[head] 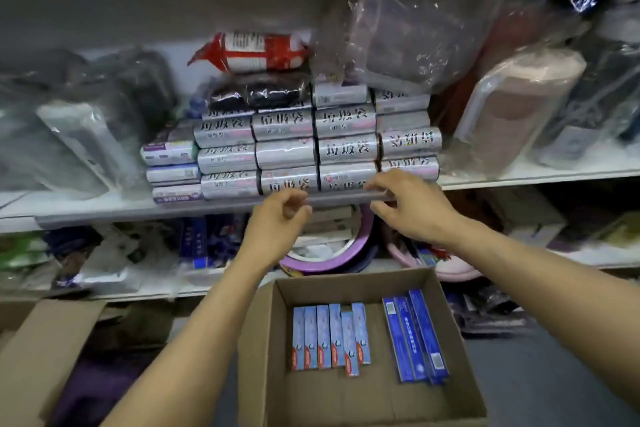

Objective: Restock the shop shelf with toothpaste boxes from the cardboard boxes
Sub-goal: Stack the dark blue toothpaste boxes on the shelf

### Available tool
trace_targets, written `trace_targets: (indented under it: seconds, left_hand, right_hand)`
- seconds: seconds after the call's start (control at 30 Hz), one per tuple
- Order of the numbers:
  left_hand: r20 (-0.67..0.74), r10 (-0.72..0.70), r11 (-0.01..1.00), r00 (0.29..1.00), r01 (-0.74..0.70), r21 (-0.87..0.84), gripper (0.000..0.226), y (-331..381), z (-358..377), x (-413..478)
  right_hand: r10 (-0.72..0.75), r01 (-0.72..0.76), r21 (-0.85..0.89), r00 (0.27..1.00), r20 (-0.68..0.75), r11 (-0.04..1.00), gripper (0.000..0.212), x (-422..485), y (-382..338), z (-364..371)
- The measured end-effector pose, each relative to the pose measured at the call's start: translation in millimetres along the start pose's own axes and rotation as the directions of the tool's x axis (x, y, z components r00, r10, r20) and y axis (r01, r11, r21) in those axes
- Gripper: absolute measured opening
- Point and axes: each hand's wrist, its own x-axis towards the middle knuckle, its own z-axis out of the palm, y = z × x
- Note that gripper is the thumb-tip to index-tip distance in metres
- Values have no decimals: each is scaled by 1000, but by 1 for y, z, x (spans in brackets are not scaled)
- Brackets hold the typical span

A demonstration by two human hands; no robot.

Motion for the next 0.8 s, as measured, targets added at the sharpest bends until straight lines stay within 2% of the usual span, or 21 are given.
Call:
trace_targets:
  seconds: [0.1,0.2,0.3,0.4,0.53,0.6,0.67,0.73,0.8]
  left_hand:
    - [79,-167,984,983,172,-57,22,-32,41,-19]
    - [160,-271,949,949,291,-118,14,-66,89,-32]
    - [291,-354,907,889,402,-124,15,-97,139,-49]
    - [390,-455,833,801,538,-133,11,-124,190,-63]
    - [512,-572,678,641,721,-146,14,-153,261,-73]
    - [558,-600,615,574,777,-137,14,-160,294,-75]
    - [588,-610,580,531,805,-126,17,-164,323,-75]
    - [599,-626,542,500,831,-127,18,-169,349,-74]
    - [613,-663,454,429,882,-126,20,-177,372,-74]
  right_hand:
    - [106,-115,64,986,132,991,29,-18,21,46]
    - [238,-270,100,939,249,958,30,-37,50,102]
    - [352,-422,111,853,384,900,20,-63,80,157]
    - [492,-587,62,727,479,807,27,-94,110,210]
    - [633,-737,-9,574,520,676,27,-126,146,271]
    - [680,-790,-35,503,533,612,39,-133,158,292]
    - [722,-829,-28,470,508,559,56,-137,166,309]
    - [757,-859,-14,442,481,511,63,-139,166,320]
    - [789,-877,-58,398,468,476,77,-140,162,329]
